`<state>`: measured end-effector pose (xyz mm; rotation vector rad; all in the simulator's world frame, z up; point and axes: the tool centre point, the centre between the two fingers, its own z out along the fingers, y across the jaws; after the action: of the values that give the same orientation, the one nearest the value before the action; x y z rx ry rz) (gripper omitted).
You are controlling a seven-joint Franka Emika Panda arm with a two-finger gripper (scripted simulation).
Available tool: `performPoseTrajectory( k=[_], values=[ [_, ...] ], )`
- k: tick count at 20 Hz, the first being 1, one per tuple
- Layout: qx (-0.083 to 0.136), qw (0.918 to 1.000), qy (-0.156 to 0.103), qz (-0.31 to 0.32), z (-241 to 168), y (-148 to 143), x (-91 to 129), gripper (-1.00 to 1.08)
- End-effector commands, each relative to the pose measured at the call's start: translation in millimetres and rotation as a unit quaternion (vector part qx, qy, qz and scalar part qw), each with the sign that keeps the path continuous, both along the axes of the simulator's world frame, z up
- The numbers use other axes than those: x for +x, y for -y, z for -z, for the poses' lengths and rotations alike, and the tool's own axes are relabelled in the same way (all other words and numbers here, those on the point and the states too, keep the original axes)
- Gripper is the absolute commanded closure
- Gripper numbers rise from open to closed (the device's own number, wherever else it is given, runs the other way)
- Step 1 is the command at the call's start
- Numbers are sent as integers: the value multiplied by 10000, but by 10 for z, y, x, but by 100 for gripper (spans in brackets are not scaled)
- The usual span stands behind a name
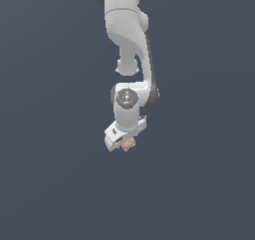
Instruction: Pick up the object and move it to a goal position.
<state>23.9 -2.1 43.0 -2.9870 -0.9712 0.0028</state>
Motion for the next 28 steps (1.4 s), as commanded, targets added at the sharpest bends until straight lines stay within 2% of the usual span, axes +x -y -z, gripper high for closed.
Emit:
performPoseTrajectory(
  k=[1,2,16,28],
  values=[
    [-1,10000,9,-1,16,1,12,-92],
    [-1,10000,9,-1,16,1,12,108],
    [-1,10000,10,-3,-45,-78,24,108],
    [-1,10000,10,-3,-665,-916,175,108]
  ],
)
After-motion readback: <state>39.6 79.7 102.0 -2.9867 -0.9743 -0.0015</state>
